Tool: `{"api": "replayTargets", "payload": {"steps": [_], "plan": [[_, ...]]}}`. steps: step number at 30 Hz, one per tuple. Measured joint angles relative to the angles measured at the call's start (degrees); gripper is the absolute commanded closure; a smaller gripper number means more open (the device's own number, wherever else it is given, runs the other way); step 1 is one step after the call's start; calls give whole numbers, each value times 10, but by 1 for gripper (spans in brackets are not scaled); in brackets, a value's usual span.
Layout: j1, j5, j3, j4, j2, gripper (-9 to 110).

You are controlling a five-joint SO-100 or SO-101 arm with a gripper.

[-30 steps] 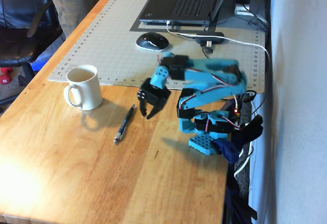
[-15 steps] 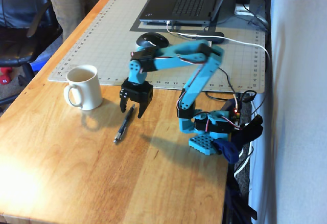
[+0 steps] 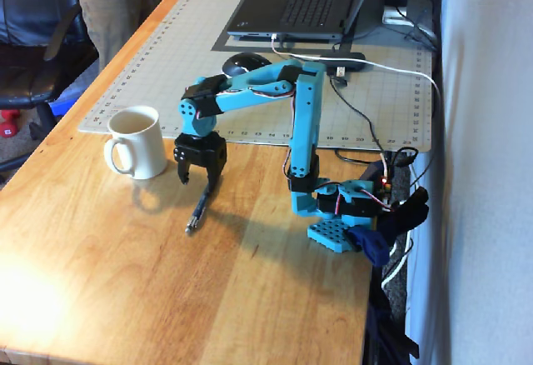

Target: Grasp a pen and put it in a mug.

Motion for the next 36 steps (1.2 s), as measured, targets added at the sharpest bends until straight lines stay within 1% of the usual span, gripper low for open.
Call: {"api": "replayTargets", "payload": {"steps": [14, 23, 26, 33, 36], "plan": [[2, 0, -14, 0, -81, 78], [2, 0, -18, -5, -101, 79], [2, 0, -18, -5, -101, 83], [2, 0, -18, -8, -101, 101], [2, -4, -18, -9, -101, 102]]}}
